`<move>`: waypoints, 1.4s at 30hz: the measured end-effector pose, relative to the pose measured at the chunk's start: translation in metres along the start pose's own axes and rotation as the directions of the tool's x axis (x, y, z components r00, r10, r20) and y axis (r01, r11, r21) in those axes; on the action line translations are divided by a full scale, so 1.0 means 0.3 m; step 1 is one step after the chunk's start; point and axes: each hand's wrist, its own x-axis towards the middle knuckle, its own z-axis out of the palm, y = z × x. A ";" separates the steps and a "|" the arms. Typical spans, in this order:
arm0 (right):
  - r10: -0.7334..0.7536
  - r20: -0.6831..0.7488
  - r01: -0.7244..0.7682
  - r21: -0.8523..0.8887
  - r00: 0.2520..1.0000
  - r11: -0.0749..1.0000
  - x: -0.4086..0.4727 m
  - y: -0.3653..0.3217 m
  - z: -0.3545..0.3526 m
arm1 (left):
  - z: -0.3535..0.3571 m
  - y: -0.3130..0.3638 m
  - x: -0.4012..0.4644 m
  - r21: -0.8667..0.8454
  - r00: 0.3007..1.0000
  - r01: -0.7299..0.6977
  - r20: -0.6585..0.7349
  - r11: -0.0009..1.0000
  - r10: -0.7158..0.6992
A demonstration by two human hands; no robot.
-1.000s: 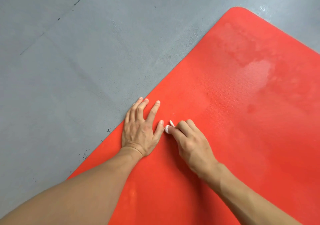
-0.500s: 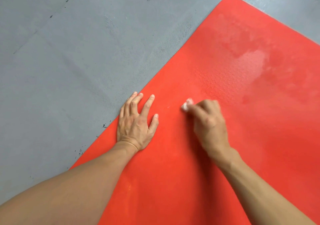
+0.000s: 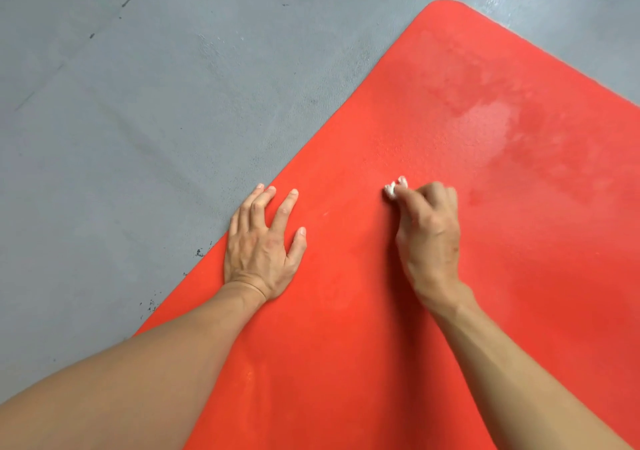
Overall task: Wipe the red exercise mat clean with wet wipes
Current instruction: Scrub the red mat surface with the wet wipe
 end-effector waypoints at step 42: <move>-0.245 0.051 0.247 -0.043 0.968 0.968 -0.205 0.085 -0.115 | 0.003 0.152 -0.128 -0.012 0.976 -0.212 0.058 0.977 0.212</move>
